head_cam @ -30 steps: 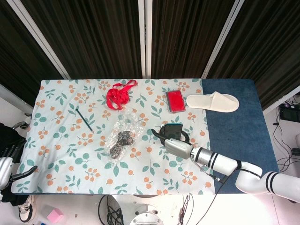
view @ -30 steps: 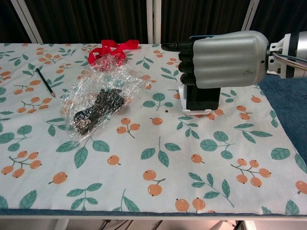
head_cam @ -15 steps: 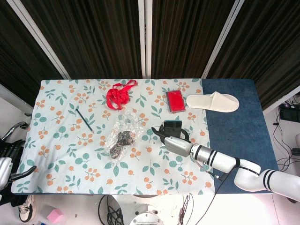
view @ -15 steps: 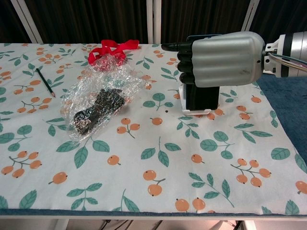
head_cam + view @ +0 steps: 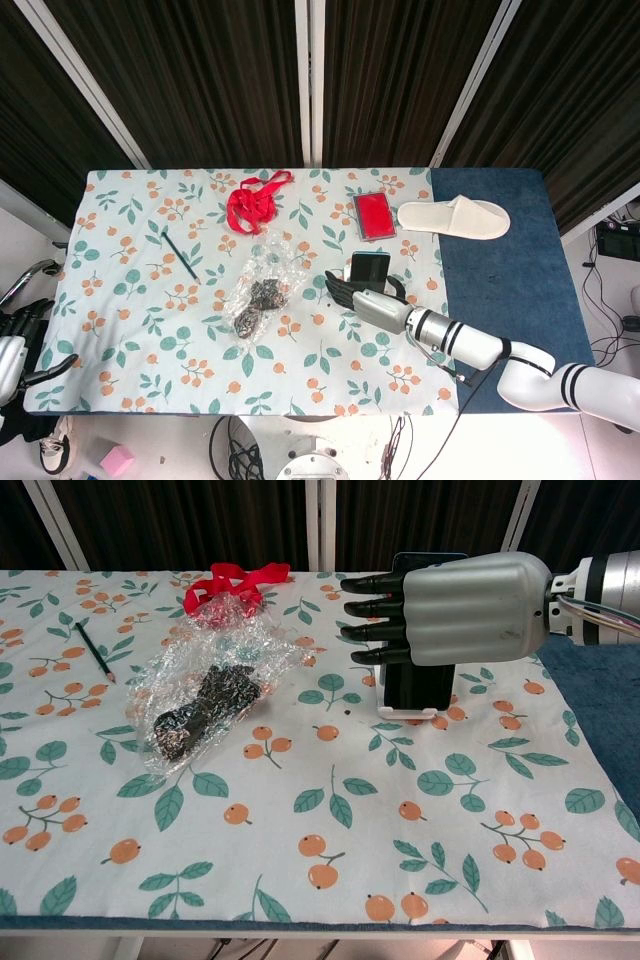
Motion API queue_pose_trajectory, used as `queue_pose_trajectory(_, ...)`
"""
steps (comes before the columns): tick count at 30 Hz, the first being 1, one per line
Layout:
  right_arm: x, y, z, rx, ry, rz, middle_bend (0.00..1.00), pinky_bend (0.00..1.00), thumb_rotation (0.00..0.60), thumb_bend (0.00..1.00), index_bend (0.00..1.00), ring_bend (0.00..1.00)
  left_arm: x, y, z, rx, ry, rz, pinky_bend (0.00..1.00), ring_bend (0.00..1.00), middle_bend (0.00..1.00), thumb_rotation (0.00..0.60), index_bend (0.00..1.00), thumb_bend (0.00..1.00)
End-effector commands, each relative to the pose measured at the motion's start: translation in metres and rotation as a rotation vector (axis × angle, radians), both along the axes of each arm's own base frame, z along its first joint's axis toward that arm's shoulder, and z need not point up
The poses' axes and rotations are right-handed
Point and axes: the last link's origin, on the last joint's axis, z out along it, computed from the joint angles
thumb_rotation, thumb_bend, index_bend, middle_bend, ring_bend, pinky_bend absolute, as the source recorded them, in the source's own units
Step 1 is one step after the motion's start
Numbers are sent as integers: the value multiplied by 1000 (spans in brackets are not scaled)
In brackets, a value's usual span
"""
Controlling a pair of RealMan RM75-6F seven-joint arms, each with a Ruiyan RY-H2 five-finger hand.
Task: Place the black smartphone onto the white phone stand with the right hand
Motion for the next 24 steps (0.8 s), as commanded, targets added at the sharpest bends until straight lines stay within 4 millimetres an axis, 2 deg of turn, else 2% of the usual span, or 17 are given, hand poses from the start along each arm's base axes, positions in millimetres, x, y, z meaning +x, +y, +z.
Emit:
queue_pose_trajectory(1,-1,1,2,-1,-4,2,0,0,600,176,0,0,0,0,0,-1,-1,0,198,85,77,87,89,37)
queue_pose_trajectory(4,0,3,9,-1,-24,3,0,0,600,176,0,0,0,0,-1,-2,-1,0,198,85,77,87,89,37)
queue_pose_trajectory(8,2,9,29,-4,-126,-30,0,0,600,158,0,0,1,0,0,2,-1,-2,198,85,77,90,90,37)
queue_pose_trajectory(11,4,15,55,-24,-259,-71,0,0,600,155,0,0,2,1,0,1,0,-4,198,85,77,87,91,37)
queue_pose_trajectory(15,-5,25,90,-51,-468,-174,0,0,600,153,0,0,5,2,-2,1,-1,-14,198,85,77,88,91,37)
queue_pose_trajectory(17,-14,31,105,-61,-571,-237,0,0,600,146,0,0,6,2,-2,1,-1,-17,198,85,77,92,91,37)
queue_pose_trajectory(19,-40,43,125,-75,-728,-422,0,0,600,137,0,0,8,2,-3,0,5,-22,198,85,76,93,91,37)
queue_pose_trajectory(24,-100,76,145,-35,-1040,-900,0,0,600,82,0,0,14,3,-2,10,14,-35,198,85,77,96,91,37)
